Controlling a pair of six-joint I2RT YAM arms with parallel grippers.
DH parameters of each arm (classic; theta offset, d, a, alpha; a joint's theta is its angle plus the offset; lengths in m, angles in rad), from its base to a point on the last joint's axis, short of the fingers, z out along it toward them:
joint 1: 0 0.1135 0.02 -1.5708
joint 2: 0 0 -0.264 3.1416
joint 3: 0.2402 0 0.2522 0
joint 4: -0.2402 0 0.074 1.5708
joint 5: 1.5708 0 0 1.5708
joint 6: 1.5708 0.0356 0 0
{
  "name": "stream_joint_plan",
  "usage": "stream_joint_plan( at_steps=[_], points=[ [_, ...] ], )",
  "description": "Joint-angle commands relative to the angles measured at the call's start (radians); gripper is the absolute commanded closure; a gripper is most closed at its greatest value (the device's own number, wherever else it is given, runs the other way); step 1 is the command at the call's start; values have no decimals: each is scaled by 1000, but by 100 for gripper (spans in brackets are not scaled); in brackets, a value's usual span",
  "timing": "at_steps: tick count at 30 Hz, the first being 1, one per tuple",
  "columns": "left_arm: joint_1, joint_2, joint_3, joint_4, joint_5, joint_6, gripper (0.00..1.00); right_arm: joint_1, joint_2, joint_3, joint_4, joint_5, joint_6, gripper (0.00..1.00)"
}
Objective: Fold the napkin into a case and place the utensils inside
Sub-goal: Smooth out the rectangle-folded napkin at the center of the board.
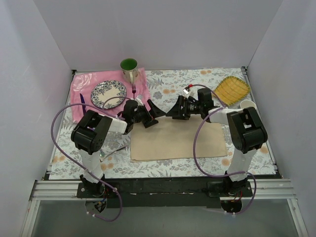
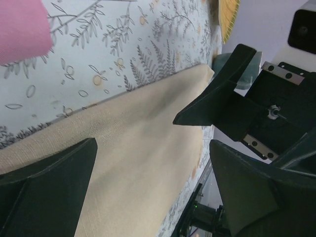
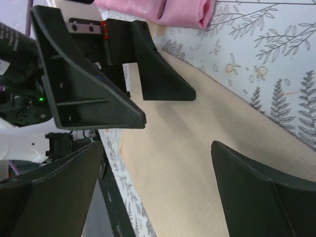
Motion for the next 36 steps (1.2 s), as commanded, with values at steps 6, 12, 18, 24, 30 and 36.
stream_joint_plan(
  at_steps=[6, 12, 18, 24, 30, 36],
  points=[
    [32, 44, -34, 115, -53, -71, 2, 5, 129, -30, 168, 74, 73, 1],
    [104, -2, -141, 119, -7, -88, 2, -9, 172, -51, 150, 69, 52, 1],
    [194, -63, -209, 110, -7, -63, 2, -32, 173, -88, 147, 70, 50, 1],
    [293, -91, -258, 114, 31, -25, 2, -46, 171, -96, 119, 63, 14, 1],
    [285, -148, -224, 208, 258, -20, 2, -24, 116, -65, 130, 9, 24, 1],
    [262, -172, -189, 170, 222, -33, 2, 33, 44, -50, 258, 11, 209, 1]
  ],
)
